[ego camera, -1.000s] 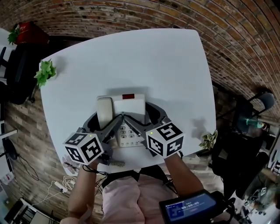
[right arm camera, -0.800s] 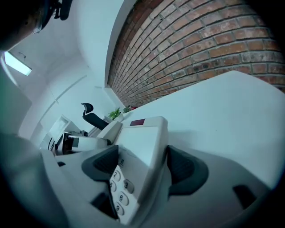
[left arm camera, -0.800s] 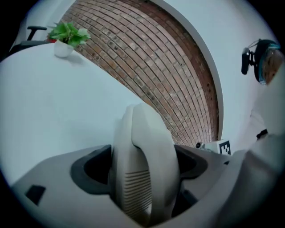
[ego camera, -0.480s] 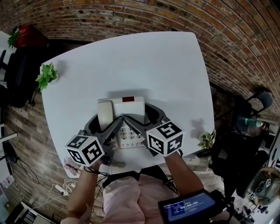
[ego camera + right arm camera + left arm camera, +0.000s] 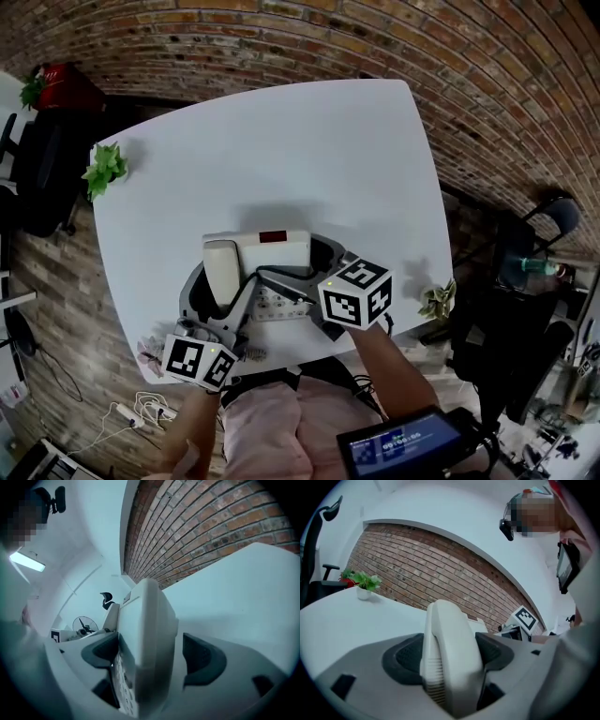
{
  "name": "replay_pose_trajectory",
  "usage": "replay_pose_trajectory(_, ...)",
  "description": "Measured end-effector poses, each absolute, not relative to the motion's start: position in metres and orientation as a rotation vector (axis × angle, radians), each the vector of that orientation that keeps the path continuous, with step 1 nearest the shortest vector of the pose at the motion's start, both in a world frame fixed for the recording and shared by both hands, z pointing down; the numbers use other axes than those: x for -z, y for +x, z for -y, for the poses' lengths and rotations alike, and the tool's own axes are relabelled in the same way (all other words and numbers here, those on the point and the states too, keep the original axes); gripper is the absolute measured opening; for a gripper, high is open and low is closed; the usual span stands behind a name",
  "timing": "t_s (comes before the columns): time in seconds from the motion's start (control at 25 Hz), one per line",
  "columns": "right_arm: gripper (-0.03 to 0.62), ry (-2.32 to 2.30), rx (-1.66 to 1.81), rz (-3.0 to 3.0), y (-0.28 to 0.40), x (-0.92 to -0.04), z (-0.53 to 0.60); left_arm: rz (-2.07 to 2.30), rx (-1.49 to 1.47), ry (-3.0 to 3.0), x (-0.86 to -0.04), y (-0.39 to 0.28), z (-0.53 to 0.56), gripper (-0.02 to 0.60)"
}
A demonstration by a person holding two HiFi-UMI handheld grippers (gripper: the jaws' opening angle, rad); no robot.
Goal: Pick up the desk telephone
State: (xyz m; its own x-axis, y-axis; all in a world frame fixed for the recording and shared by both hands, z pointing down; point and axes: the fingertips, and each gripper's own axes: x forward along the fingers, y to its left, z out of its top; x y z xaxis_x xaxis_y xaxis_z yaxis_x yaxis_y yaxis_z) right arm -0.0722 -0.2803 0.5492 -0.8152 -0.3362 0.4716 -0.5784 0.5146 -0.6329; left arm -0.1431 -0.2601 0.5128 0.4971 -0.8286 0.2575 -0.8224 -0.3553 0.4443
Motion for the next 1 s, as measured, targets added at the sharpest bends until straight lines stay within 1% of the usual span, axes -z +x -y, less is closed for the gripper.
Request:
replay_pose_trajectory(0.08,0.434,0.71,-1.231,2.501,-0.076,-0.547,0.278,1.364,0.019,2.234,-0.511,-0.143,0.259,0.336)
replay_pose_trajectory(0.16,0.368,0.648,-1.24,2.556,-0.08,-0.542,0.274,1.372,0.022,2.245,-0.509,-0.143,0.258,0.336)
replay_pose_trajectory(0.28,0.334,0.605,-1.222,2.639,-0.08,-0.538,0.271,1.335,0.03,2.273,-0.507,-0.14,0.256,0.346)
replay_pose_trajectory(0.36,0.319,0.583,-1.217,2.681,-0.078,-0.536,0.27,1.25,0.042,2.289,-0.505,-0.136,0.254,0.398)
replay_pose_trajectory(0.44,0.311,0.554,-1.196,2.715,-0.079,-0.534,0.27,1.161,0.056,2.281,-0.503,-0.135,0.251,0.431)
replay_pose_trajectory(0.52,0.308,0.515,-1.164,2.737,-0.082,-0.53,0.267,1.083,0.041,2.262,-0.508,-0.137,0.246,0.445)
replay_pose_trajectory(0.76,0.304,0.451,-1.138,2.751,-0.086,-0.529,0.26,0.911,0.063,2.208,-0.528,-0.127,0.236,0.445)
replay_pose_trajectory(0.84,0.305,0.468,-1.153,2.739,-0.085,-0.531,0.26,0.909,0.096,2.187,-0.529,-0.128,0.237,0.446)
replay_pose_trajectory(1.0,0.31,0.483,-1.121,2.704,-0.085,-0.526,0.257,0.935,0.067,2.203,-0.525,-0.128,0.234,0.443)
